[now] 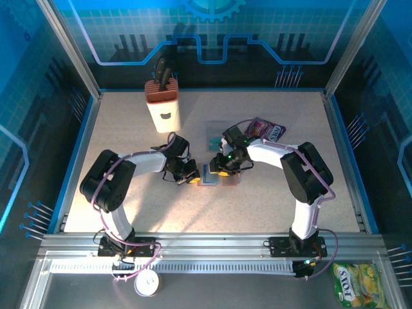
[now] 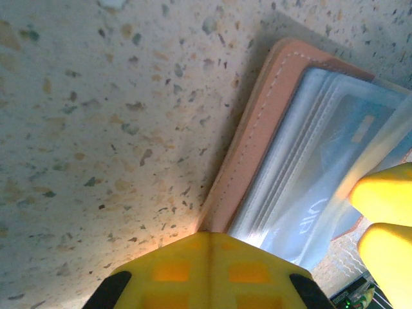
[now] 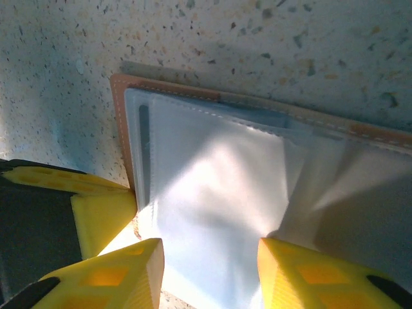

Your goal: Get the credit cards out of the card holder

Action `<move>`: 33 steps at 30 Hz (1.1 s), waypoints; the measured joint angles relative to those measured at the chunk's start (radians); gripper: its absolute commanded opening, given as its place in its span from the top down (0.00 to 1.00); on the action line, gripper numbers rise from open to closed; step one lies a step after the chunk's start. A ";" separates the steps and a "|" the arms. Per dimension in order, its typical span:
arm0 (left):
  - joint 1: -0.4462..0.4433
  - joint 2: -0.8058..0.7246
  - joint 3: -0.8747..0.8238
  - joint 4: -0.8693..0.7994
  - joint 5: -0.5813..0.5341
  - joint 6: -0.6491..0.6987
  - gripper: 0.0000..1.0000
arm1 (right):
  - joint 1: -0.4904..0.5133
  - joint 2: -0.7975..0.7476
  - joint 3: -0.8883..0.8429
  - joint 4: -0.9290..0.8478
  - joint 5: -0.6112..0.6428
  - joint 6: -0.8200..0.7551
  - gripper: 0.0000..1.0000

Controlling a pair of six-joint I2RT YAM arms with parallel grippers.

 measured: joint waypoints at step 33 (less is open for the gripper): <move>0.001 -0.058 0.043 0.089 0.090 -0.087 0.79 | -0.011 -0.001 -0.030 0.023 -0.014 0.000 0.56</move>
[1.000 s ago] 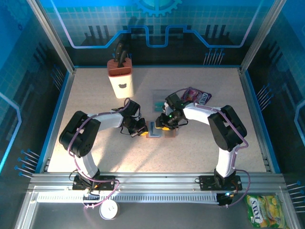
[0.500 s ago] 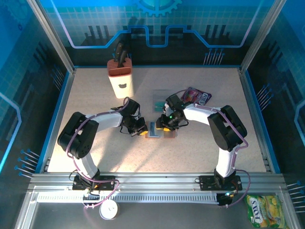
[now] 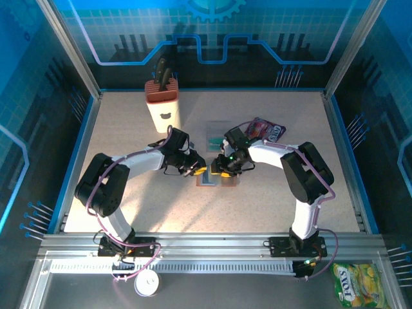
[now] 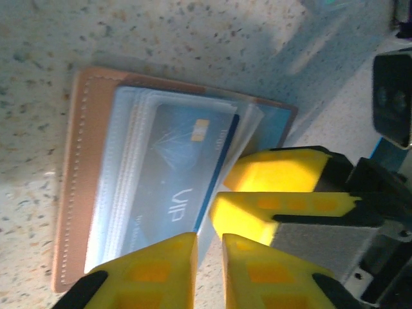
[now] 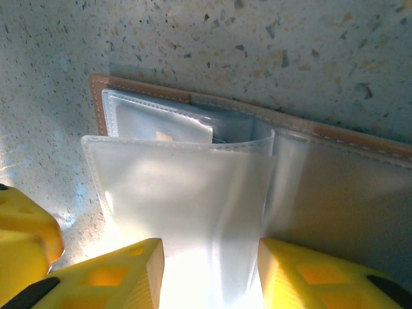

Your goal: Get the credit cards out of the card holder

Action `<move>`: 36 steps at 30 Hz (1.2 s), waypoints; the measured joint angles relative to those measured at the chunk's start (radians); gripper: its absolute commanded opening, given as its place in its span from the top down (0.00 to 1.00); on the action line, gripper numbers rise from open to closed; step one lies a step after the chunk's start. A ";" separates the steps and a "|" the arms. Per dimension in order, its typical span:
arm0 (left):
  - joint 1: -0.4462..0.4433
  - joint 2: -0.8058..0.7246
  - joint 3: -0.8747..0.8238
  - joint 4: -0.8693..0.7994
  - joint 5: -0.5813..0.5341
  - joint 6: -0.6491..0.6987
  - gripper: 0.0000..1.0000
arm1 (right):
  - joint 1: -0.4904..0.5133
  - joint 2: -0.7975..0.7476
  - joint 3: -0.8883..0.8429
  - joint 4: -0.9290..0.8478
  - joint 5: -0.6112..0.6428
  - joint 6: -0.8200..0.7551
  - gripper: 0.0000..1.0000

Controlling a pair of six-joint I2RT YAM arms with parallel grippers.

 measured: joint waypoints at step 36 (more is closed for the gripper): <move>0.000 0.087 -0.011 0.110 0.064 -0.056 0.84 | 0.000 0.000 -0.006 0.008 -0.001 0.000 0.56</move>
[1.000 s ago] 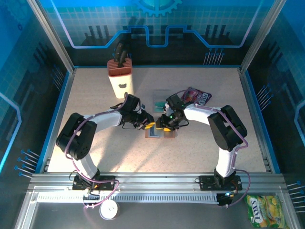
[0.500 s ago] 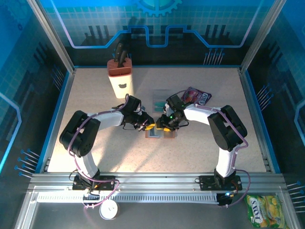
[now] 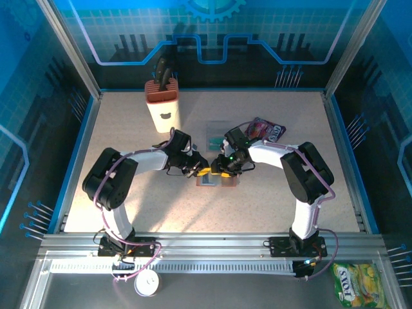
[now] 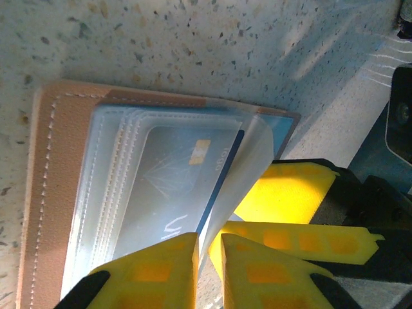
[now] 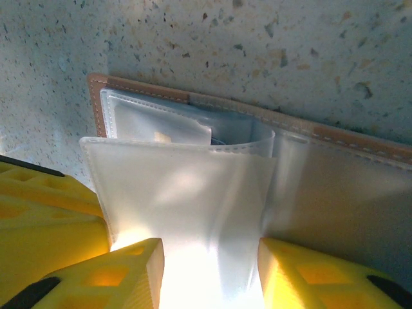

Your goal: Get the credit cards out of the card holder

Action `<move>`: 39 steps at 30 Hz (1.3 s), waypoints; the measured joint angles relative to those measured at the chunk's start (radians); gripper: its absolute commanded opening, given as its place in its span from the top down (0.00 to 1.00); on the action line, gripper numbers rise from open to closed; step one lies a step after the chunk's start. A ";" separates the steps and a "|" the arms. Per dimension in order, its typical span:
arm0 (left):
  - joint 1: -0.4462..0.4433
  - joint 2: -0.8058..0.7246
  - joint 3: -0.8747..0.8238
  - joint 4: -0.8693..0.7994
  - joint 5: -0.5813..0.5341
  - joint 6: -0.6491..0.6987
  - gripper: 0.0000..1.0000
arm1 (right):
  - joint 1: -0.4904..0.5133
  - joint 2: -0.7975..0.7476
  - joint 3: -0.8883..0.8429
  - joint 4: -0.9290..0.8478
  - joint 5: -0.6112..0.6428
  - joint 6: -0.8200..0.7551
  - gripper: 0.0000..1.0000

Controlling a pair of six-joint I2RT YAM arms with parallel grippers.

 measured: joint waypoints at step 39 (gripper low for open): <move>-0.115 0.100 0.219 -0.104 -0.024 -0.016 0.78 | -0.186 -0.298 -0.160 -0.017 -0.023 -0.051 0.56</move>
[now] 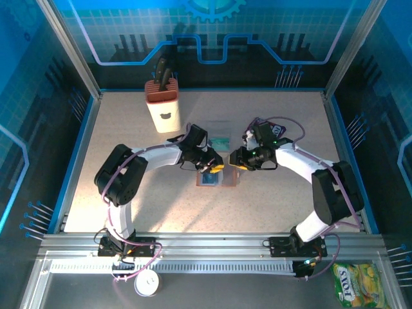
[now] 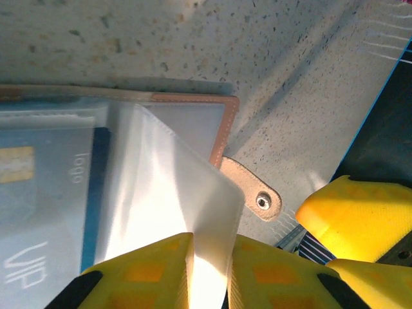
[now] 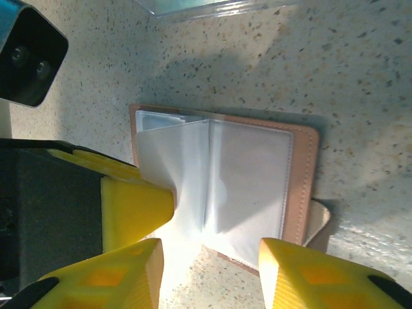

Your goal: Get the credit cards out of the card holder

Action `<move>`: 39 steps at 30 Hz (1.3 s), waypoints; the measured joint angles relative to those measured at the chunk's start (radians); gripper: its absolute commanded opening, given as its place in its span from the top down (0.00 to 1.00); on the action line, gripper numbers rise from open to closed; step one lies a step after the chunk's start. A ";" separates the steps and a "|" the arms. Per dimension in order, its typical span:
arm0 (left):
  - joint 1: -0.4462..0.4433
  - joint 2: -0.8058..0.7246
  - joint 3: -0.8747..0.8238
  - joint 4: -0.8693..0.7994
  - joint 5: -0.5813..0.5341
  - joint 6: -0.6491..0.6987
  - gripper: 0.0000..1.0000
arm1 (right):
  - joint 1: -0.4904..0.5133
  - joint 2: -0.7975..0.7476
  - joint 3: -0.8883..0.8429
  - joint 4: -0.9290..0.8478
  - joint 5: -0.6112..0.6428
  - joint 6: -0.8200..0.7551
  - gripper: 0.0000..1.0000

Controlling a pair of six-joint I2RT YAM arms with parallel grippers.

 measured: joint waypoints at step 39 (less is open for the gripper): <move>0.048 -0.016 -0.074 -0.012 -0.004 0.010 0.76 | 0.051 0.060 0.063 -0.006 -0.020 0.004 0.55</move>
